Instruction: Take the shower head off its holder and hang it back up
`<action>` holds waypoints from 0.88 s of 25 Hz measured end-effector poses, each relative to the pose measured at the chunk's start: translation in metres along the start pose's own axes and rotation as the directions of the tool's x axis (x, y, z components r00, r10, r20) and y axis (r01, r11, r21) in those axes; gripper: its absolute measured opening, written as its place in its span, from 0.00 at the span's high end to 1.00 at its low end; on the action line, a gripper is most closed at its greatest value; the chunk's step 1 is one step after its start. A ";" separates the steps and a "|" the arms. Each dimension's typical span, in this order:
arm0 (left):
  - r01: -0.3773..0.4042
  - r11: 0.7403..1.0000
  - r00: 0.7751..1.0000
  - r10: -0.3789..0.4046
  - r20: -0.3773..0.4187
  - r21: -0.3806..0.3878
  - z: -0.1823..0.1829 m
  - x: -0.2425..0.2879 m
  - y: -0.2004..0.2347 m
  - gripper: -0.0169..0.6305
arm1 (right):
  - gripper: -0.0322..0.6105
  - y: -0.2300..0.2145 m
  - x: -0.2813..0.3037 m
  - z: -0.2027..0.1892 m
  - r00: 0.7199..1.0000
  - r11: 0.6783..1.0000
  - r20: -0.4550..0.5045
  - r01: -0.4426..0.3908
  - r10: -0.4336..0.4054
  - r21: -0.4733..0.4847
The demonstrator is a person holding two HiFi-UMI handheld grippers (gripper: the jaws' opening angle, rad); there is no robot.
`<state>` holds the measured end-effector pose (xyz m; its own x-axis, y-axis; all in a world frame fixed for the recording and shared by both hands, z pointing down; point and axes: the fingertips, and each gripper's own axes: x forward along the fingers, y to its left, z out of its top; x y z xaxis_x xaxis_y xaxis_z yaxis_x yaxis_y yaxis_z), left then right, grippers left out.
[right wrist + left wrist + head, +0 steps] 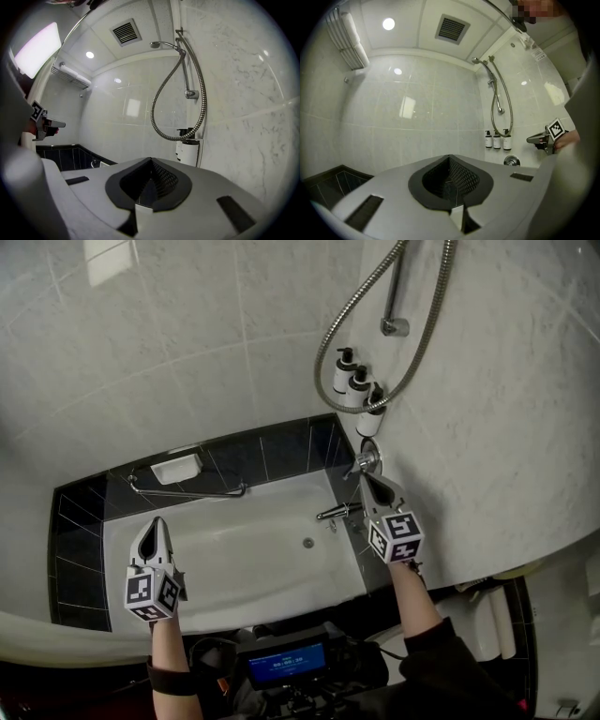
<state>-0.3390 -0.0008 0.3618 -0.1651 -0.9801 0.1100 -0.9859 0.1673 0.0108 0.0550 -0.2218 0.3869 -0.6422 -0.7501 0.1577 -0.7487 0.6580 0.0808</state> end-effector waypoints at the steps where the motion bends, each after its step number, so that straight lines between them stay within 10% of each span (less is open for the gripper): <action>1: -0.002 1.000 1.000 0.002 0.000 -0.005 -0.001 -0.001 0.000 0.97 | 0.95 -0.001 -0.001 -0.001 1.000 1.000 -0.002 0.000 0.000 -0.002; 13: 0.003 1.000 1.000 -0.002 0.015 -0.016 0.004 -0.007 -0.017 0.97 | 0.90 -0.009 -0.006 0.055 0.994 0.994 0.104 0.049 -0.038 -0.101; 22: 0.117 0.990 0.980 -0.127 0.154 0.073 0.098 0.063 -0.056 0.97 | 0.71 -0.041 0.003 0.274 0.910 0.928 0.412 0.189 -0.043 -0.321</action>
<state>-0.2966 -0.0819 0.2702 -0.0410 -0.9981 -0.0462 -0.9979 0.0433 -0.0491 0.0388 -0.2697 0.1143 -0.6204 -0.7379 -0.2657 -0.7634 0.4904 0.4205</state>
